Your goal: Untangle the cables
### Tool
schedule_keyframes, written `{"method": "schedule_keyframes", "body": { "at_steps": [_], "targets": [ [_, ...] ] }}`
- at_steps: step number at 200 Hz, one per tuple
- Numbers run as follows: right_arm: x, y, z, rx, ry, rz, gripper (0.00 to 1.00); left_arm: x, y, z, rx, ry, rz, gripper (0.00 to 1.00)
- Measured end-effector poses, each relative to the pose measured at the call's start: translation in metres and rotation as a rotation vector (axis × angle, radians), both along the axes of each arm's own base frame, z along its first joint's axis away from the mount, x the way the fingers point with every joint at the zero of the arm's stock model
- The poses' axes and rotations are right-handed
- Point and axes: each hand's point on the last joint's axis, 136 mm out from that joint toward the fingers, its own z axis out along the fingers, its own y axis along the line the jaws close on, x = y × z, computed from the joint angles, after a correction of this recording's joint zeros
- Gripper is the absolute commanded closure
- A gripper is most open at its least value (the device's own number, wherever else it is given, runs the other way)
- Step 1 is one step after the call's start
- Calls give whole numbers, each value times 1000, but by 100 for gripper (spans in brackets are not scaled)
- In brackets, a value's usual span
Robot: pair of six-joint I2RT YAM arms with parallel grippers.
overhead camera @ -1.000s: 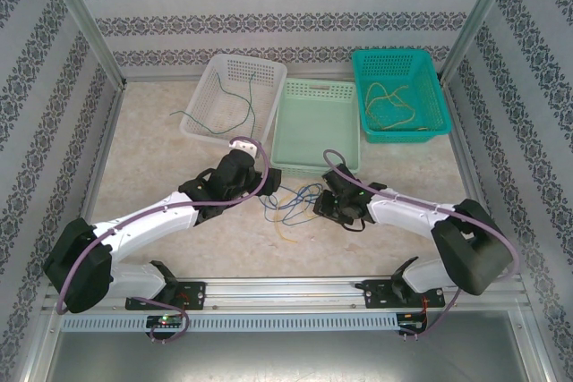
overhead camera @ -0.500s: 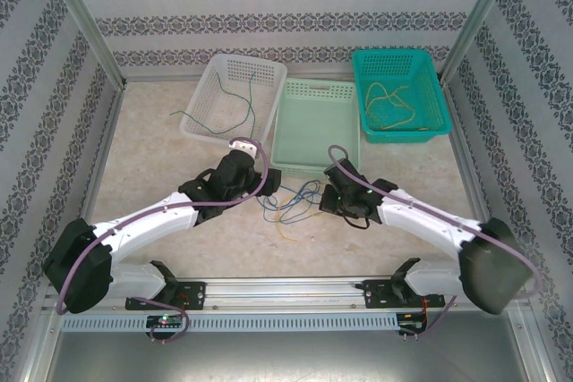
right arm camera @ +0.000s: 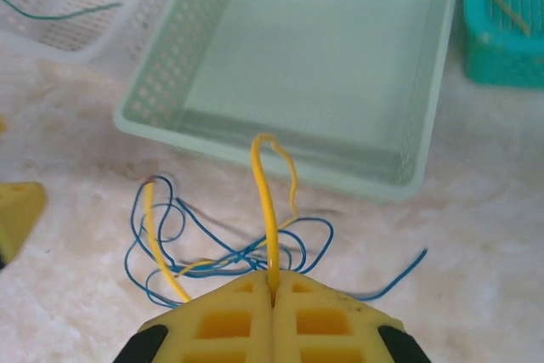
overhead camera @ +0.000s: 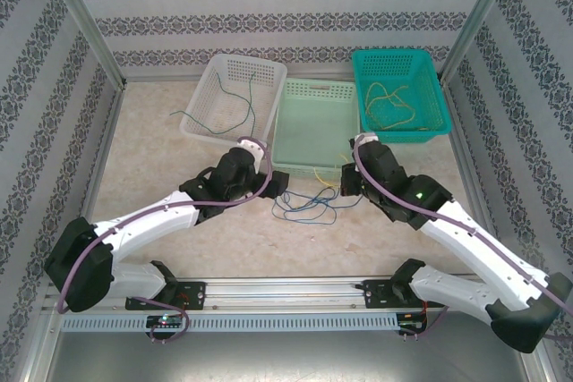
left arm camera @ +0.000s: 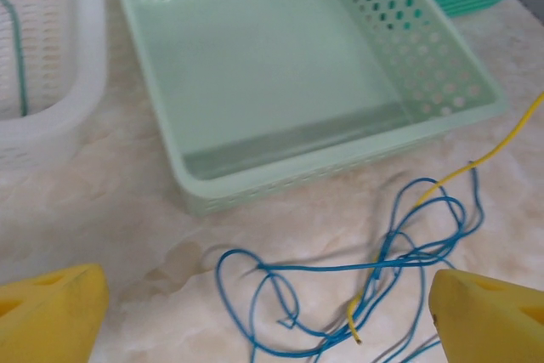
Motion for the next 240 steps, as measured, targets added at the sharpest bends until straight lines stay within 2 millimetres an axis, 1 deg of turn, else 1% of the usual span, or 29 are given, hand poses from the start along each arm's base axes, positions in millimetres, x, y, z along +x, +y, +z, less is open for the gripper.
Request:
{"method": "schedule_keyframes", "body": {
  "at_steps": [23,43,63,83,104,130,155,182,204,223,240],
  "targets": [
    [1,5,30,-6,-74,67,100,3,-18,15,-42,-22,-69,3],
    [2,7,47,-13,-120,101,100,4,-29,28,-88,-52,-110,3],
    [2,8,52,-20,-136,127,100,5,-36,38,-126,-80,-134,3],
    [0,10,53,-18,-139,142,100,4,-41,45,-153,-92,-160,3],
    [-4,9,60,2,-156,156,100,5,-51,52,-180,-97,-195,3],
    [-10,2,80,46,-211,147,100,8,-60,57,-204,-101,-218,1],
    [-16,-5,98,86,-272,138,100,9,-63,59,-240,-90,-210,0],
    [-18,-10,113,118,-330,123,100,11,-65,68,-295,-84,-191,0],
    [-9,-25,123,110,-380,40,100,12,-66,75,-321,-85,-183,0],
    [2,-47,127,85,-401,-61,100,13,-67,78,-328,-90,-179,0],
    [16,-68,134,66,-414,-158,100,14,-66,78,-331,-87,-175,0]
  ]
}}
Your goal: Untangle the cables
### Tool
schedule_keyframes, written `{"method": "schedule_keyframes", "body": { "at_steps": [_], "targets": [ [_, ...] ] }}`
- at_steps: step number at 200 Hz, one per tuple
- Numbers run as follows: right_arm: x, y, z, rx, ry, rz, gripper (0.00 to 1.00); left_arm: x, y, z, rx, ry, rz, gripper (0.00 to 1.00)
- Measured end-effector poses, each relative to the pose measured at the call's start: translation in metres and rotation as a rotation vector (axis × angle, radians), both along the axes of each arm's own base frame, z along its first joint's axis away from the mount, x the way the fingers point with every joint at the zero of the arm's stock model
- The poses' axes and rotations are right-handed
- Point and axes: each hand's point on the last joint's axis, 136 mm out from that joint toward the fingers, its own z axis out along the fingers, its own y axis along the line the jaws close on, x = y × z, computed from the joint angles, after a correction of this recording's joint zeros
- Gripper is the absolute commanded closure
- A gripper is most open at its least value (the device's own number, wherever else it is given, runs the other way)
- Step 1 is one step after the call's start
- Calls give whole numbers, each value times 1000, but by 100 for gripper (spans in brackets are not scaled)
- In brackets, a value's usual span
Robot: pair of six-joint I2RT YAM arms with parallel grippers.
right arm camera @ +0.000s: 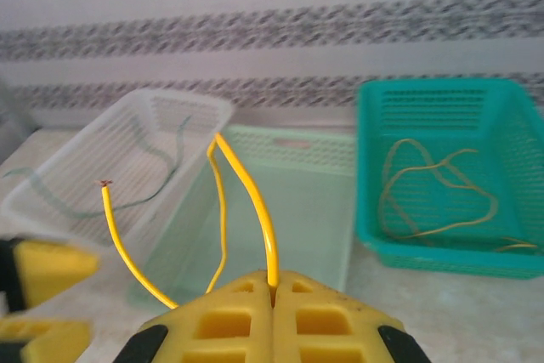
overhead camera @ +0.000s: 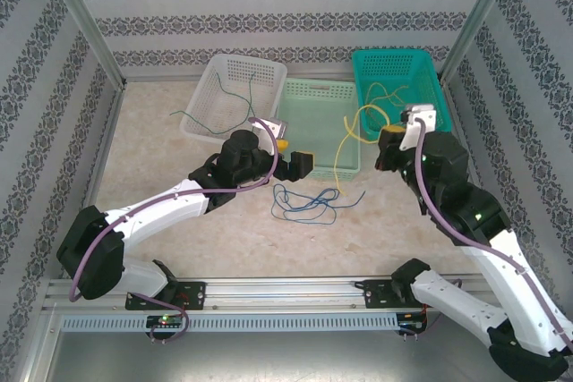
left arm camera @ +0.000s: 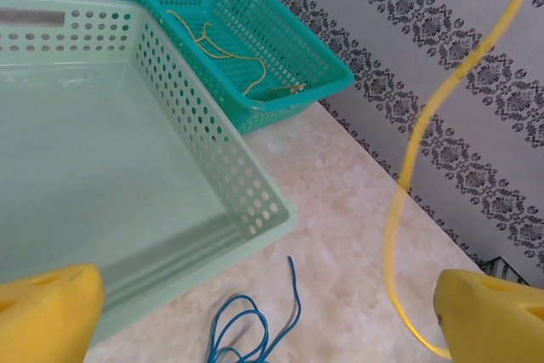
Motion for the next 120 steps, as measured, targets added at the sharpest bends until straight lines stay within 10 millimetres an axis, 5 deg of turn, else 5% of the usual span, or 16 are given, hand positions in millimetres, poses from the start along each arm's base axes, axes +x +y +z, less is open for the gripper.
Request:
{"method": "schedule_keyframes", "body": {
  "at_steps": [52,120],
  "targets": [
    [57,-60,-8,50,27,-251,100,4,4,-1,-1,5,35,0],
    [182,-134,-55,242,161,-429,100,14,16,-6,17,4,94,0]
  ]
}}
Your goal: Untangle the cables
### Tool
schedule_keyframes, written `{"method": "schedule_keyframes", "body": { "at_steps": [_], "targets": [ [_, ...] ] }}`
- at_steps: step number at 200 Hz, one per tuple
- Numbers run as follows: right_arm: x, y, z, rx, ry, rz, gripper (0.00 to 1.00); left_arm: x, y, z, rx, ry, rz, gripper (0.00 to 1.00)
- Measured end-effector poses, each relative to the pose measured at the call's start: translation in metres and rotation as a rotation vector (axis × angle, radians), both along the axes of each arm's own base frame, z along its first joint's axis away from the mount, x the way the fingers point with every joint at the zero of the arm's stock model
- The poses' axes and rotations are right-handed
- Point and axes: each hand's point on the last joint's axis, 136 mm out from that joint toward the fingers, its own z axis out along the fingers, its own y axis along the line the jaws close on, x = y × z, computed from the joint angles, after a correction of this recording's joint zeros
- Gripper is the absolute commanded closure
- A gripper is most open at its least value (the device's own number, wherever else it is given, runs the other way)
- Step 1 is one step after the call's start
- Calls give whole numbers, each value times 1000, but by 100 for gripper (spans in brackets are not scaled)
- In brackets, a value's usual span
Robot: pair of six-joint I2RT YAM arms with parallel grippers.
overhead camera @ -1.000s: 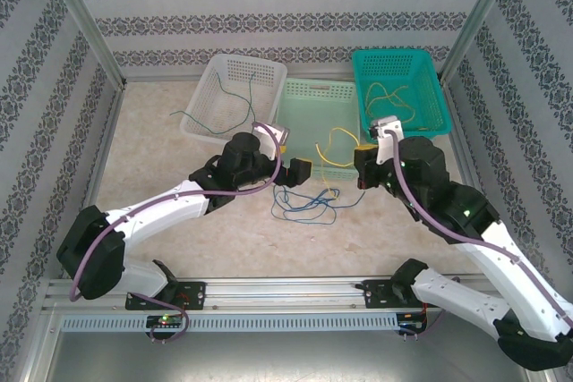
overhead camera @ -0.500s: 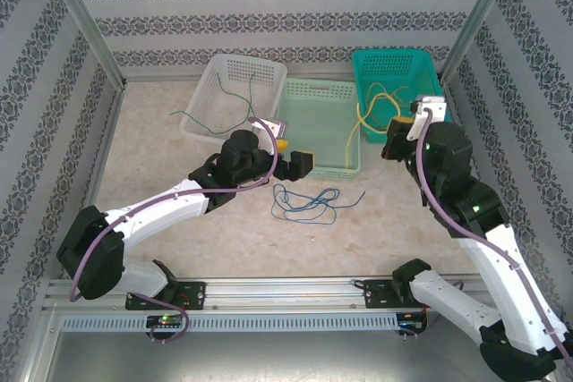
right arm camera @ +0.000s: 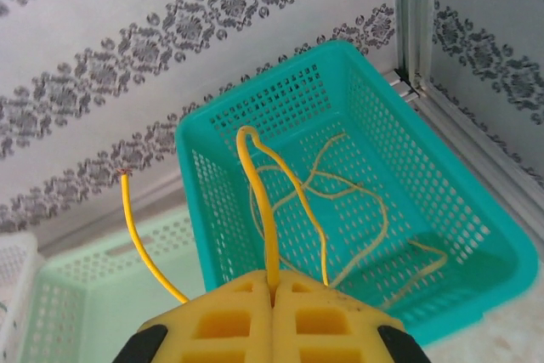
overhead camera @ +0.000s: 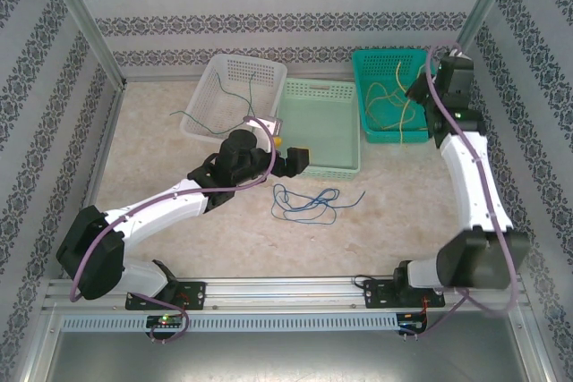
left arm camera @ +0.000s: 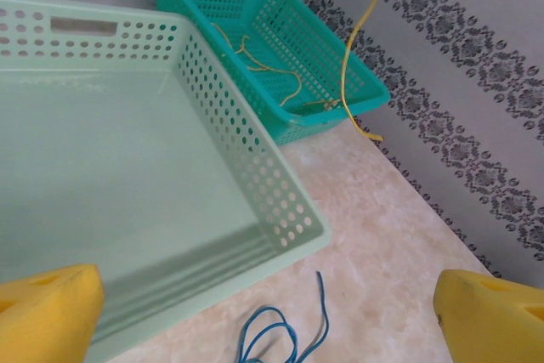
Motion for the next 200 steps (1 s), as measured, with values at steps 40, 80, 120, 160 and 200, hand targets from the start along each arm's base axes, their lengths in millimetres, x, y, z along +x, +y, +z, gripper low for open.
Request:
{"method": "schedule_keyframes", "body": {
  "at_steps": [40,80,120,160,200],
  "targets": [
    [49,-5,10,69,-120,-3,100,3,7,-9,18,8,32,0],
    [73,-8,14,116,-247,-21,100,10,14,-11,23,13,55,0],
    [99,-10,-81,245,-84,-49,100,16,21,-17,33,26,75,0],
    [77,-32,-203,468,228,-129,100,17,28,-25,47,43,91,0],
    [51,-36,-218,508,368,-123,23,15,37,-42,75,79,102,0]
  ]
}}
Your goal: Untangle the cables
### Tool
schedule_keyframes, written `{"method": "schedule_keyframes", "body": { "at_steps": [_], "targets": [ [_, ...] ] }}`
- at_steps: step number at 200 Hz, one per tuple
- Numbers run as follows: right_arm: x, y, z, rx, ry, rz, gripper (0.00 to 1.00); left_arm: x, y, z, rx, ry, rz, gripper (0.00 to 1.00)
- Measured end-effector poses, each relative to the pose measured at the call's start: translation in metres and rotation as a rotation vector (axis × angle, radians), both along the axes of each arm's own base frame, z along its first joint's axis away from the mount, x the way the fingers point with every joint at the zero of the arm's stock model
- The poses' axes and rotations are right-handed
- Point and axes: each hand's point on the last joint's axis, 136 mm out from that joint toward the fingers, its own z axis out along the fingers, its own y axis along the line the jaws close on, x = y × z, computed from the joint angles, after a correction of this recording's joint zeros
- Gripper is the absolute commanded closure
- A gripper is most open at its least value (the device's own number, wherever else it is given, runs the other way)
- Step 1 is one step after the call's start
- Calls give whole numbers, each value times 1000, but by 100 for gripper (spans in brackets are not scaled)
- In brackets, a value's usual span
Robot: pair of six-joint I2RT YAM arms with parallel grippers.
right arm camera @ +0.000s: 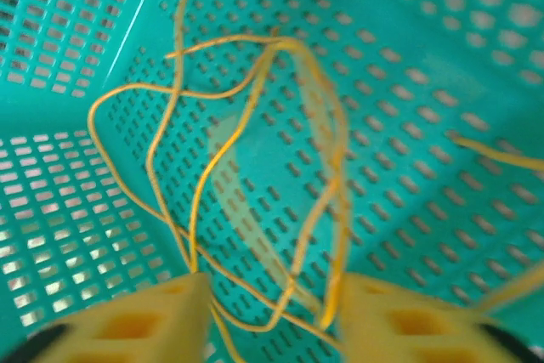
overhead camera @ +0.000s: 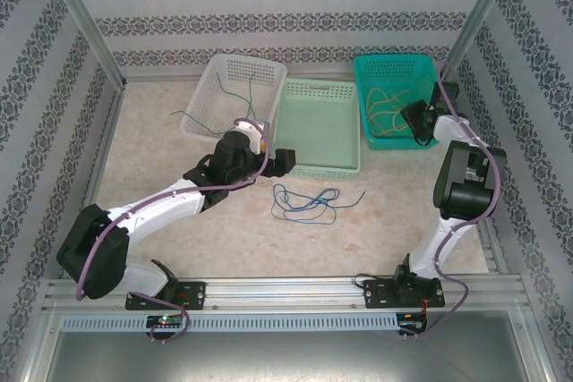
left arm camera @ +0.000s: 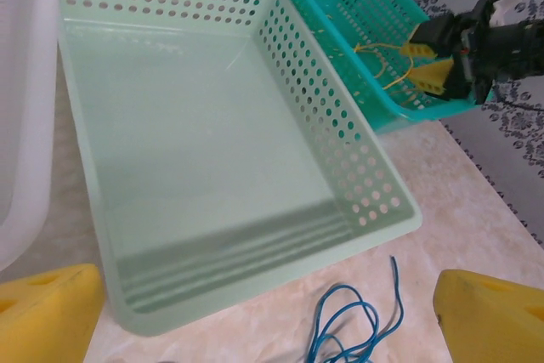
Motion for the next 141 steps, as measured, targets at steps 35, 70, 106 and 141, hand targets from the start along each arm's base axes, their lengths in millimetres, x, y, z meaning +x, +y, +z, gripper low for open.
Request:
{"method": "schedule_keyframes", "body": {
  "at_steps": [35,70,106,141],
  "targets": [
    [0,16,24,30,1,104,12,-3,0,-4,8,19,-10,0],
    [-12,36,53,40,-25,171,11,-6,2,-12,29,45,-12,2],
    [-25,68,110,-9,-143,289,12,-18,-2,-31,116,74,-106,11],
    [-71,115,138,-114,-224,448,17,-36,-4,-71,293,126,-260,17]
  ]
}}
